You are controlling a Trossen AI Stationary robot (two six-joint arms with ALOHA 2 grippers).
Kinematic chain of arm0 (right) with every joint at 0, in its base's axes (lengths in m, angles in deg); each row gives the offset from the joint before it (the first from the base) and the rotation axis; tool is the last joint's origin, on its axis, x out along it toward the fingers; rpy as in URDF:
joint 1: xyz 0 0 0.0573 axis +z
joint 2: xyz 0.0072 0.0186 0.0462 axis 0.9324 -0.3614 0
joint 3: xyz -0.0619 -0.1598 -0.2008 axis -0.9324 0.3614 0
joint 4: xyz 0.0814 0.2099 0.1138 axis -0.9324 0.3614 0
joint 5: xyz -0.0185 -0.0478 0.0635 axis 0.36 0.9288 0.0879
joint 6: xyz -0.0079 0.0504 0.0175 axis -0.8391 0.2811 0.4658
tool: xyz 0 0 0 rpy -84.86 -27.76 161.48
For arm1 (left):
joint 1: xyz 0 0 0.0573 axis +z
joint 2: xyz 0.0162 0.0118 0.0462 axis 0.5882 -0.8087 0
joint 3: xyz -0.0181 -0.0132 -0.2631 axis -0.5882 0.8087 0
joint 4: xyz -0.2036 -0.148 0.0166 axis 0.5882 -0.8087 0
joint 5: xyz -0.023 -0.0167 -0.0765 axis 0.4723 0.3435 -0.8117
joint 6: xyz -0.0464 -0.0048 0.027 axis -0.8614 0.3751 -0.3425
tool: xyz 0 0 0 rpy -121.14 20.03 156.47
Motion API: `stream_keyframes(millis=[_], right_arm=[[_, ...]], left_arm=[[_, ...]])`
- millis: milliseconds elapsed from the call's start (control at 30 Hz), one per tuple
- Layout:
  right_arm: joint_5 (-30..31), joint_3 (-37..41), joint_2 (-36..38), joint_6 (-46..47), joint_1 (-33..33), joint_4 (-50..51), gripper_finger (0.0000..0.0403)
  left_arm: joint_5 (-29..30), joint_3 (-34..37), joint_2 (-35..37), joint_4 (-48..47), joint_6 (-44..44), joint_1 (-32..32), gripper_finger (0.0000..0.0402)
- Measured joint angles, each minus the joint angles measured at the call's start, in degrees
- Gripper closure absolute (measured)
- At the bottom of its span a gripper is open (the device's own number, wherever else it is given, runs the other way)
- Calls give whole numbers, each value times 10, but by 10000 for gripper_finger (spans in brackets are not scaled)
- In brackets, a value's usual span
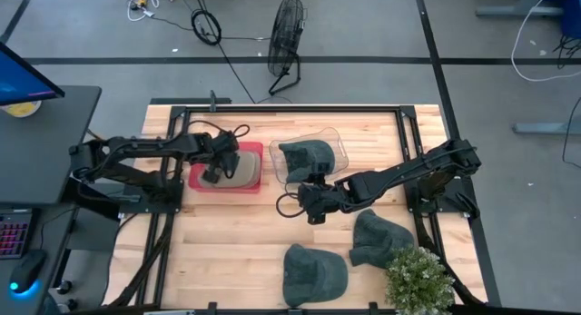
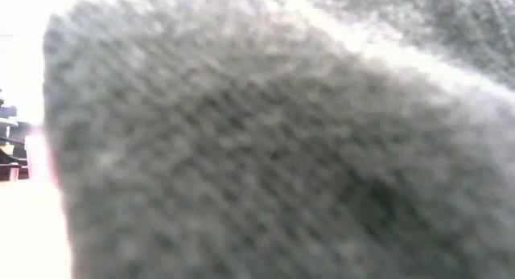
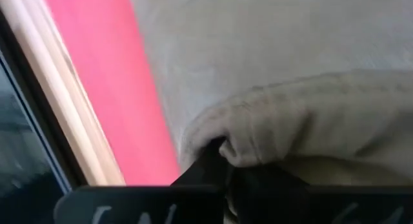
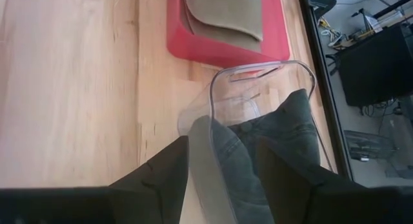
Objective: Pick & Place hat
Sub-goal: Put the brown cap into the red bin, then put the top black cap into the transparent bin
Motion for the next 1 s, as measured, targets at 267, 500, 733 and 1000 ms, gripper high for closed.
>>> stream_keyframes(millis=[267,500,733,1000], right_arm=[[0,0,0,6,0,3,220],[0,0,0,15,0,4,220],[0,0,0,22,0,24,220],[-25,0,0,52,3,43,220]], left_arm=[[1,-9,-1,-5,-139,0,380],[-4,-53,-2,-31,-211,-8,324],[-1,-122,-2,-147,-264,-30,273],[-18,-251,-1,-230,-351,-76,250]])
